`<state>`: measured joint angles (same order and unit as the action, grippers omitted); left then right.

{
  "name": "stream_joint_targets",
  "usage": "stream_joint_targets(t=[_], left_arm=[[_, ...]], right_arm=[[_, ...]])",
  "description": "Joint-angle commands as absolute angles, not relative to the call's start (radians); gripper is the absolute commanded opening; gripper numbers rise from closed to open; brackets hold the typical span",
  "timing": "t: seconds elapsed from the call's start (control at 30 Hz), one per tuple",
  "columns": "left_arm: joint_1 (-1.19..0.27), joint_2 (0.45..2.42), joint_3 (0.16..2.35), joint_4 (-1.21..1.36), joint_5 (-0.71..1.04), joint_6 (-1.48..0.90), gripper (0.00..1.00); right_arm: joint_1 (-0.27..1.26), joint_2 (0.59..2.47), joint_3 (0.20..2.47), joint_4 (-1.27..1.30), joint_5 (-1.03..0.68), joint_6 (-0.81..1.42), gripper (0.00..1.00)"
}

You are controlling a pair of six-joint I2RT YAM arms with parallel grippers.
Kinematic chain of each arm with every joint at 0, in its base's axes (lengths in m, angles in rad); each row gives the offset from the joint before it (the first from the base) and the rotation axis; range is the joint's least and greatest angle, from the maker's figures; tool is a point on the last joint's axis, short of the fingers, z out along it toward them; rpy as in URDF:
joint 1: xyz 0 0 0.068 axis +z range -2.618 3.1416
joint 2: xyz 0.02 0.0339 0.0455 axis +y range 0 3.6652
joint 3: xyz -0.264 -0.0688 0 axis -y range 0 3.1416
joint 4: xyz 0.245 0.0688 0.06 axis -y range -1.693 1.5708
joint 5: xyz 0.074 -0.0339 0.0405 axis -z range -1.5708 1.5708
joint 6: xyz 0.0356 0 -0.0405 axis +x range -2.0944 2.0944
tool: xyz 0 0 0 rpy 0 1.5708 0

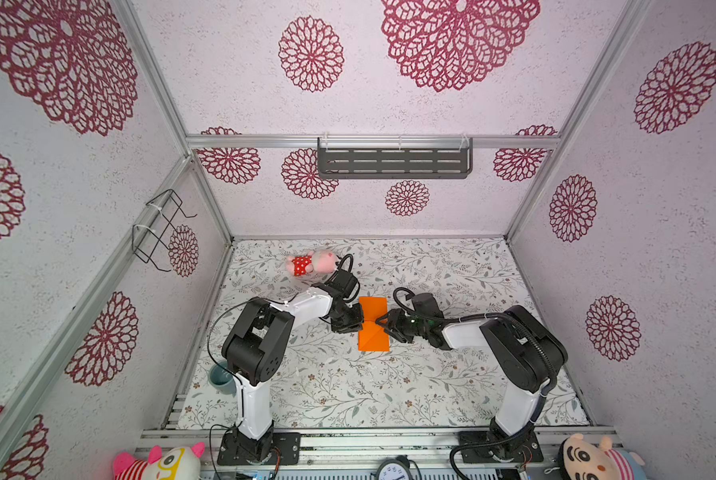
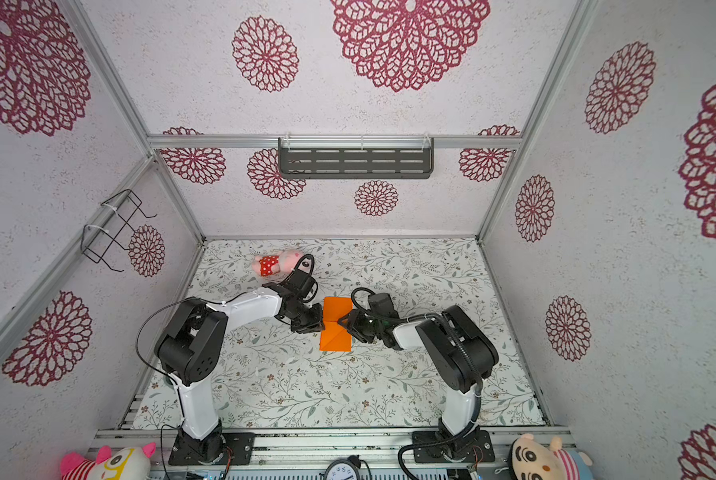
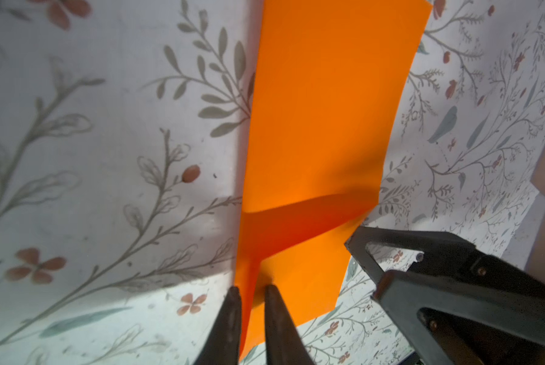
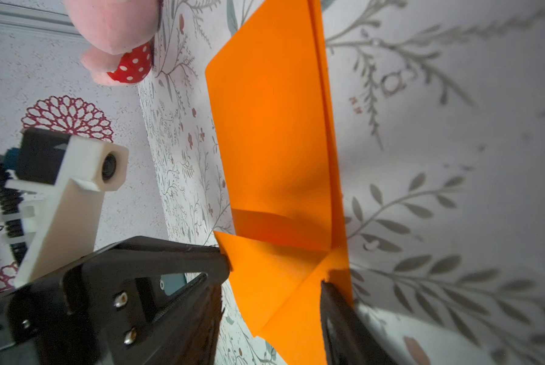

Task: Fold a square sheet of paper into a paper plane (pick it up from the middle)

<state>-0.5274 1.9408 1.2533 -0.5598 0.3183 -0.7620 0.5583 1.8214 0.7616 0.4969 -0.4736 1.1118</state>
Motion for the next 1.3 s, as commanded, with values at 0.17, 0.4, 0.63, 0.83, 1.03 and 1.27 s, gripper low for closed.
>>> stream_joint_targets(t=[0.17,0.4,0.63,0.83,1.03,1.27], left_arm=[[-0.524,2.003,1.233,-0.561,0.285,-0.778,0.09],[-0.523,2.009,1.231,-0.570,0.282,-0.775,0.07],[-0.521,2.008,1.229,-0.574,0.279,-0.782,0.07],[-0.518,1.923,1.242,-0.563,0.297,-0.783,0.18],[-0.517,1.899,1.248,-0.555,0.310,-0.785,0.25],[-0.517,1.917,1.236,-0.548,0.310,-0.790,0.25]], right_arm=[[0.563,1.859,0.763,0.585,-0.496,1.156,0.52],[0.571,1.909,0.782,0.650,-0.522,1.176,0.44],[0.576,1.931,0.785,0.686,-0.534,1.212,0.43],[0.574,1.868,0.766,0.618,-0.471,1.181,0.45],[0.574,1.829,0.744,0.611,-0.450,1.170,0.47],[0.574,1.800,0.718,0.610,-0.431,1.183,0.50]])
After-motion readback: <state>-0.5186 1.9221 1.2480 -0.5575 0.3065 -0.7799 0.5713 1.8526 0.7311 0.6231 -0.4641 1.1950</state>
